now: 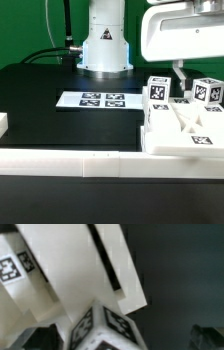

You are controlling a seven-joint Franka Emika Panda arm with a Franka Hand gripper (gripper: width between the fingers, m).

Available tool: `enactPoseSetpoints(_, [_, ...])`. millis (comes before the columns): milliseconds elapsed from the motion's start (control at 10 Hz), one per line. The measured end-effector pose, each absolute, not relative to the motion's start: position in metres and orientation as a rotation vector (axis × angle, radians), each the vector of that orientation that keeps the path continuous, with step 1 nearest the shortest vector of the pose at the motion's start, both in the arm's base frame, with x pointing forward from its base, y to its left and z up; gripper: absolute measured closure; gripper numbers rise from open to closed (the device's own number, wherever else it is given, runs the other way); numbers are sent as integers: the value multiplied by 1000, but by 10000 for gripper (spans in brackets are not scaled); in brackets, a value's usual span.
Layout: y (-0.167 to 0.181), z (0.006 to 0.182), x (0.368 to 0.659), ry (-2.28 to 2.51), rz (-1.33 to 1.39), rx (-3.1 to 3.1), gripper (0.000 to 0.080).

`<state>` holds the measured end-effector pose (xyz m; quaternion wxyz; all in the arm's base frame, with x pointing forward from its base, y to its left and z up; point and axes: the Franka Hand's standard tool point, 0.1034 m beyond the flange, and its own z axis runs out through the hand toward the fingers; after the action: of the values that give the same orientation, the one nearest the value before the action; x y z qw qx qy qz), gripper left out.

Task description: Assemble chair

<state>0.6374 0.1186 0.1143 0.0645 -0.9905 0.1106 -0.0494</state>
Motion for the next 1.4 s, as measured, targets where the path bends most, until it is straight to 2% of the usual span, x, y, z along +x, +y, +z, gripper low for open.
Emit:
enactPoseSetpoints(600, [111,119,647,-383,-171,-3024,150])
enactPoseSetpoints(800, [111,118,647,-379,-171,-3025,412])
enactPoseSetpoints(900, [111,119,647,-378,-172,-3025,412])
enactPoseSetpoints(1000, [111,119,647,-362,-172,-3026,515])
enactPoseSetpoints(1200, [111,119,647,-321,-170,-3029,515])
enactPoseSetpoints(1400, [113,119,648,72,-175,-3021,515])
